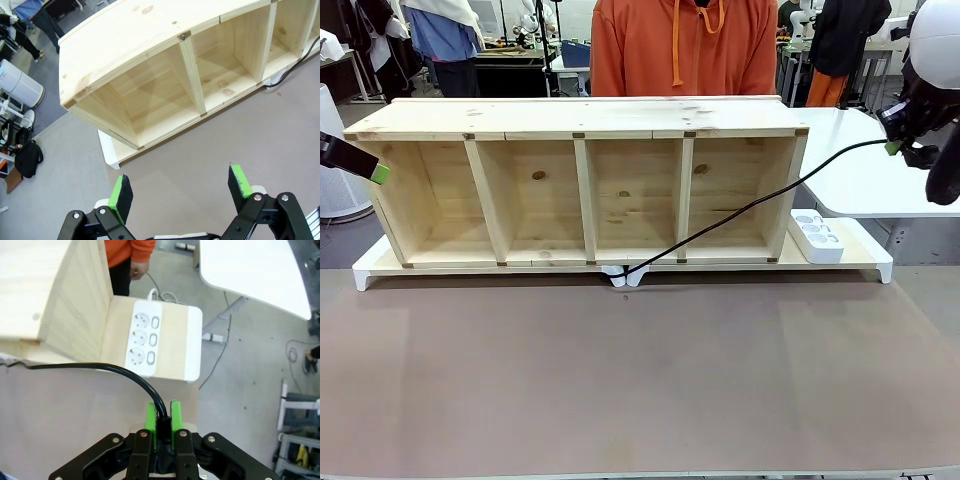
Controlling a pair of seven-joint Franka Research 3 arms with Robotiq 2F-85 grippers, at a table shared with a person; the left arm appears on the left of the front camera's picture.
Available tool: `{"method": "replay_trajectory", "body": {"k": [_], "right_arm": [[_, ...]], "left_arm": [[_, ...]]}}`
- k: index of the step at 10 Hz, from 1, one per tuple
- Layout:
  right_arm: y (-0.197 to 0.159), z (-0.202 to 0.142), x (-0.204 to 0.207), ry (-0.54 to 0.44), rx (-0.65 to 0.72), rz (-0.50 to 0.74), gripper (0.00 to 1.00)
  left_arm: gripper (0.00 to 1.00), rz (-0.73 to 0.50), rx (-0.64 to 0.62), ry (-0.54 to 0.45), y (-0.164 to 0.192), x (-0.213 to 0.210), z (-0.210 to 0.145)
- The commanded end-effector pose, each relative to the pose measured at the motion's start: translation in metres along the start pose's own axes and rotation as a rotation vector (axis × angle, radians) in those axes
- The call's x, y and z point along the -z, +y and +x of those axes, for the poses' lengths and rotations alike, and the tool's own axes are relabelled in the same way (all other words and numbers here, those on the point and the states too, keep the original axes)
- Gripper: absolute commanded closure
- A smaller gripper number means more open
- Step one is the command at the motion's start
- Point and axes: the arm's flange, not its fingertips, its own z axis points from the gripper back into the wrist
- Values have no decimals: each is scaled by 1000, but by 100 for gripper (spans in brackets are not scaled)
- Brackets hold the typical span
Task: Perform cable management.
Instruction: Pull the grasped Power Cable to the location of the Power Strip.
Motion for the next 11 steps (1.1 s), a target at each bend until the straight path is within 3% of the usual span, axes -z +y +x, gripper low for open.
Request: {"method": "replay_trajectory", "body": {"k": [1, 11], "right_arm": [[-3, 22, 5, -30, 65, -15, 86], [13, 75, 61, 61, 135, -6, 86]], "left_arm": [[0, 1, -1, -6, 0, 1, 1], [0, 1, -1, -6, 0, 1, 1]]}}
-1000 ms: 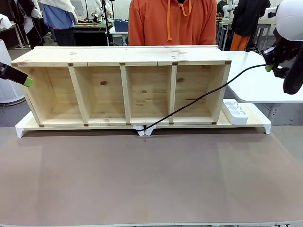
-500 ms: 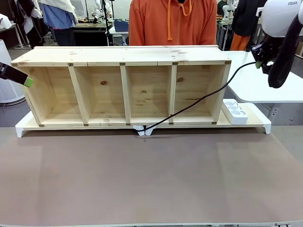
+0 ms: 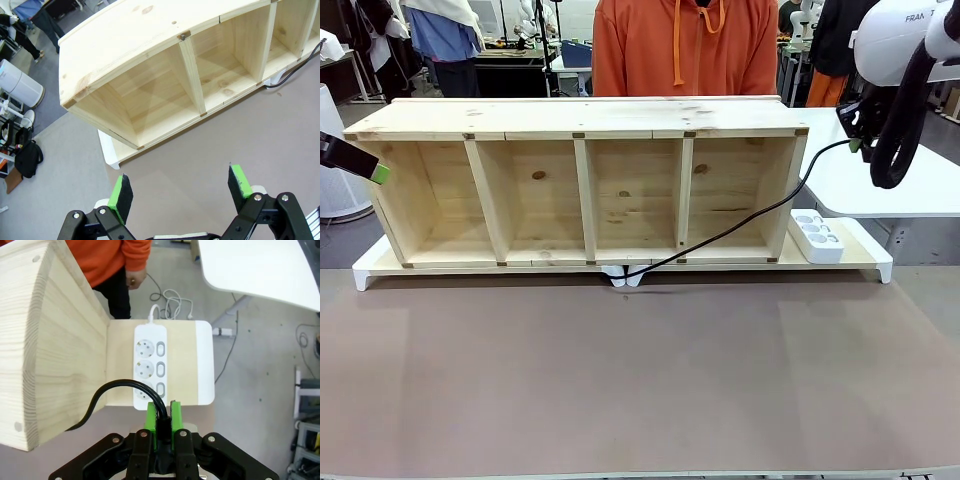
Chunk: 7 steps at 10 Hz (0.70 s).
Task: Perform cable management.
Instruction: Pull the grasped Power Cable to the location of the Power Strip.
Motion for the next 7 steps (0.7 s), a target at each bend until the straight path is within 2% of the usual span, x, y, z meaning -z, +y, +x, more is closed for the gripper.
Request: {"method": "replay_trajectory", "body": {"k": [1, 7], "right_arm": [[11, 16, 1, 23, 6, -8, 86], [25, 28, 14, 66, -22, -26, 86]], "left_arm": [[0, 1, -1, -6, 0, 1, 1], [0, 1, -1, -6, 0, 1, 1]]}}
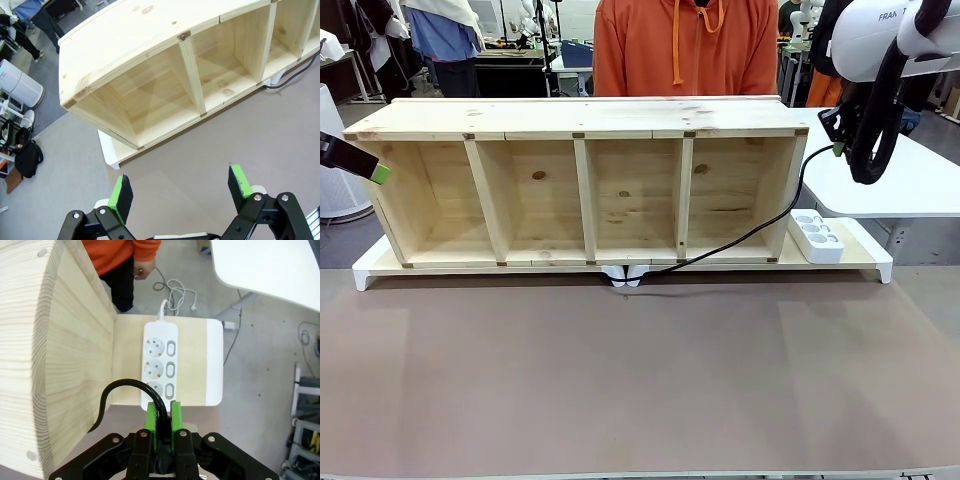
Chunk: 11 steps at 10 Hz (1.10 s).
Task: Perform cable management.
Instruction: Pull the grasped Power Cable to the location of the Power Strip.
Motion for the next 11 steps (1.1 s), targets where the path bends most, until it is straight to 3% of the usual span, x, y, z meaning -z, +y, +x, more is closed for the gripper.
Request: {"method": "replay_trajectory", "body": {"k": [1, 11], "right_arm": [[5, 10, -2, 2, 15, -27, 86], [2, 2, -2, -1, -5, -2, 86]], "left_arm": [[0, 1, -1, -6, 0, 1, 1], [0, 1, -1, -6, 0, 1, 1]]}}
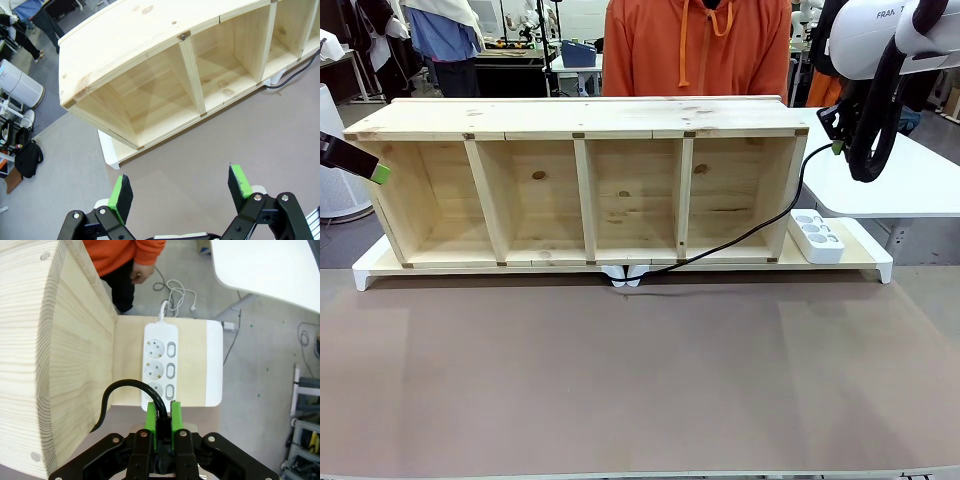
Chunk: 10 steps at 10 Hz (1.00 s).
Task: Perform cable management.
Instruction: Pull the grasped Power Cable to the location of the Power Strip, then release the Power Cable when the human grasps it.
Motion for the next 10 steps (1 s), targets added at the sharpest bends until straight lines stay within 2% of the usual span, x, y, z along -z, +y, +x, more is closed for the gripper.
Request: {"method": "replay_trajectory", "body": {"k": [1, 10], "right_arm": [[0, 0, 0, 0, -2, 0, 86], [0, 0, 0, 0, -2, 0, 86]], "left_arm": [[0, 1, -1, -6, 0, 1, 1], [0, 1, -1, -6, 0, 1, 1]]}}
